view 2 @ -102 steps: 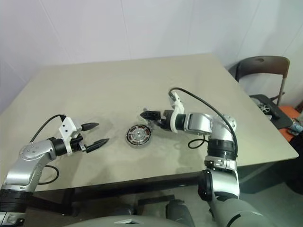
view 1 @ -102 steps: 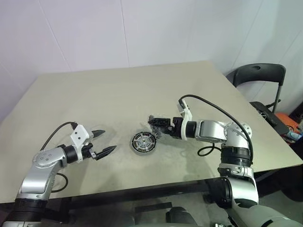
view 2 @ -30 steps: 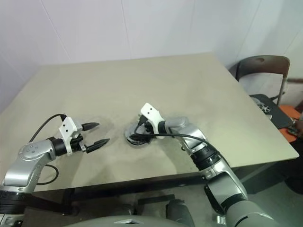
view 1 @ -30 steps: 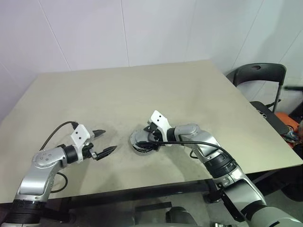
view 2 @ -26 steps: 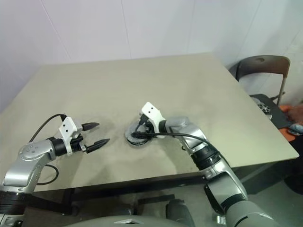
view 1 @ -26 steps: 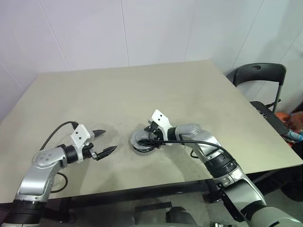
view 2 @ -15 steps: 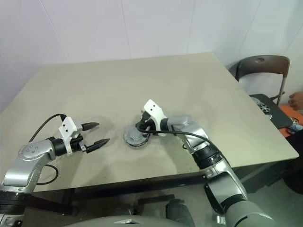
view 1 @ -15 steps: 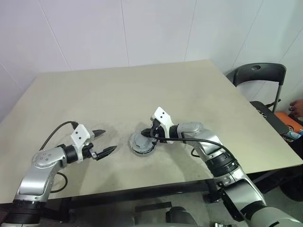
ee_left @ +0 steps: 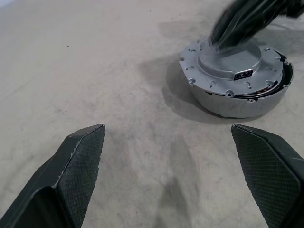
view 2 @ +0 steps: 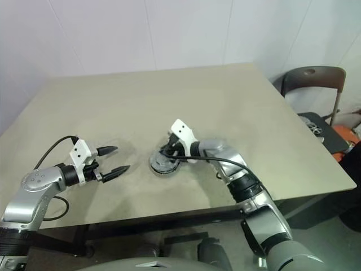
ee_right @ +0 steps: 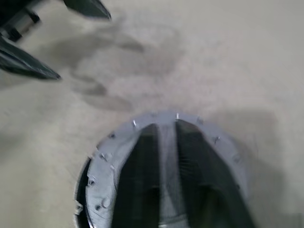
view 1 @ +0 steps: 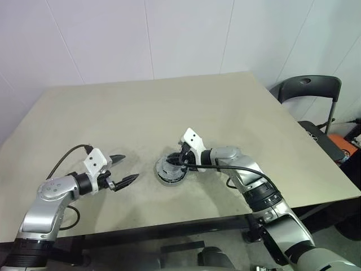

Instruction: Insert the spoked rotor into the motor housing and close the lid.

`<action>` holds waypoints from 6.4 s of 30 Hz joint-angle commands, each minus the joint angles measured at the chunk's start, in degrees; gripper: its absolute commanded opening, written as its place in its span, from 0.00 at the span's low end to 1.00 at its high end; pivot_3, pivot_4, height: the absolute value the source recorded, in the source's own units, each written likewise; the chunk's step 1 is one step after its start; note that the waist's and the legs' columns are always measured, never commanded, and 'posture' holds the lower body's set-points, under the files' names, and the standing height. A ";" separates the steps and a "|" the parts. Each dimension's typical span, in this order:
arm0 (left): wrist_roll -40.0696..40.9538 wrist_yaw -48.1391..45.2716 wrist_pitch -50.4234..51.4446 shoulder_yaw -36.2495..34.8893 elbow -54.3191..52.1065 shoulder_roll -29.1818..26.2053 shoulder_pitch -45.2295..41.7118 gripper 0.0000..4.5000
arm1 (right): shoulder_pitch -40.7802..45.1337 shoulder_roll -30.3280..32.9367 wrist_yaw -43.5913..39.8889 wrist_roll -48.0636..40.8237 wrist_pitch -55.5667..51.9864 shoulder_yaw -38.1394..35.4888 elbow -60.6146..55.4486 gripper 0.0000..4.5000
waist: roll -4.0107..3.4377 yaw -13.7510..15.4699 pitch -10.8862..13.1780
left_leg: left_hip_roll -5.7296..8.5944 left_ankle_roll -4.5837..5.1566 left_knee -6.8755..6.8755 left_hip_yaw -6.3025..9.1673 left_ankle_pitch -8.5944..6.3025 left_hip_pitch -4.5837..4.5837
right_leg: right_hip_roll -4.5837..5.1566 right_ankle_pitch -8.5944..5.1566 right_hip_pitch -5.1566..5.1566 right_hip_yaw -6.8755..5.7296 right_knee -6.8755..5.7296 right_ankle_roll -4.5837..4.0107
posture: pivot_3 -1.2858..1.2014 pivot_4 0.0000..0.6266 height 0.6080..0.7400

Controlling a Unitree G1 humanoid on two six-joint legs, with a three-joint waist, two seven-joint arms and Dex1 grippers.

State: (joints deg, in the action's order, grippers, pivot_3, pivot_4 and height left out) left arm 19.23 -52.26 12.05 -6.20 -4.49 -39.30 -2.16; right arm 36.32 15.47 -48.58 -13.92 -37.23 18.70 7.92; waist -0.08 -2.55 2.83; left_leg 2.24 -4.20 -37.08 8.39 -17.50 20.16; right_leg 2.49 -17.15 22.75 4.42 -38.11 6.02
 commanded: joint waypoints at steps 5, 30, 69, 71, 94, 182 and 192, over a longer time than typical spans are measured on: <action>0.10 -0.24 -1.01 -1.51 0.18 -0.85 -0.95 1.00 | 0.72 1.90 -3.82 -0.73 1.12 -0.22 -3.55 0.73 | 0.00 0.05 0.00 | 0.00 0.00 -0.01 0.00 0.00 0.00 | 0.00 0.00 -0.01 0.00 0.00 0.00 | 0.52 0.00 1.00; 0.07 0.21 -1.10 -1.72 -0.66 -0.94 -0.67 1.00 | -0.77 0.95 -5.13 4.57 6.11 2.38 3.26 1.00 | 0.01 0.04 -0.01 | 0.01 0.00 -0.02 0.00 0.00 -0.01 | 0.00 0.00 -0.01 0.00 -0.03 0.00 | 0.52 0.00 1.00; 0.19 0.40 -0.36 -1.76 -0.86 -1.33 -1.00 1.00 | 0.67 0.97 -10.18 4.54 9.34 0.68 6.01 0.74 | 0.04 0.03 -0.03 | 0.01 -0.01 -0.04 -0.01 0.00 -0.11 | -0.01 0.00 -0.08 0.01 -0.07 0.00 | 0.52 0.00 1.00; 0.18 0.43 -0.40 -1.75 -0.82 -1.28 -1.01 1.00 | 0.71 0.97 -10.31 4.74 9.48 0.74 6.23 0.74 | 0.04 0.03 -0.03 | 0.01 -0.01 -0.04 -0.02 0.00 -0.11 | -0.01 0.00 -0.08 0.01 -0.07 -0.01 | 0.52 0.00 1.00; 0.41 0.78 -0.15 -1.75 -1.86 -1.17 -0.61 1.00 | -0.15 0.81 -9.83 7.76 10.99 2.14 8.33 0.74 | 0.07 0.04 -0.05 | 0.01 -0.01 -0.06 -0.01 0.00 -0.19 | -0.01 0.00 -0.17 0.00 -0.08 0.00 | 0.52 0.00 1.00; -5.17 3.51 16.30 15.79 -0.90 8.47 -11.41 0.00 | 1.57 0.74 -9.46 0.55 2.92 -5.00 5.34 0.99 | 0.14 0.16 -0.12 | 0.02 0.00 -0.02 0.00 0.00 -0.73 | -0.02 0.00 -0.76 0.01 -0.01 0.01 | 0.52 0.00 1.00; -4.95 2.92 15.80 15.67 -0.76 8.66 -11.12 0.00 | 0.81 7.63 -7.10 -11.54 -26.52 -14.15 -0.43 0.99 | 0.14 0.40 -0.12 | 0.03 0.01 0.02 0.01 -0.01 -0.67 | 0.00 -0.01 -0.73 0.01 0.06 0.01 | 0.52 0.00 1.00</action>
State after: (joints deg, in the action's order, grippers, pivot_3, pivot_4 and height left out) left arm 14.43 -48.64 27.73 8.41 -5.08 -30.54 -13.76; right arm 36.47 22.79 -56.86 -22.43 -58.28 6.53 10.70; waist 0.06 -2.15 2.71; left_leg 2.26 -4.19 -37.06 8.39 -17.51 19.49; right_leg 2.49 -17.16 22.03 4.43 -38.06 6.02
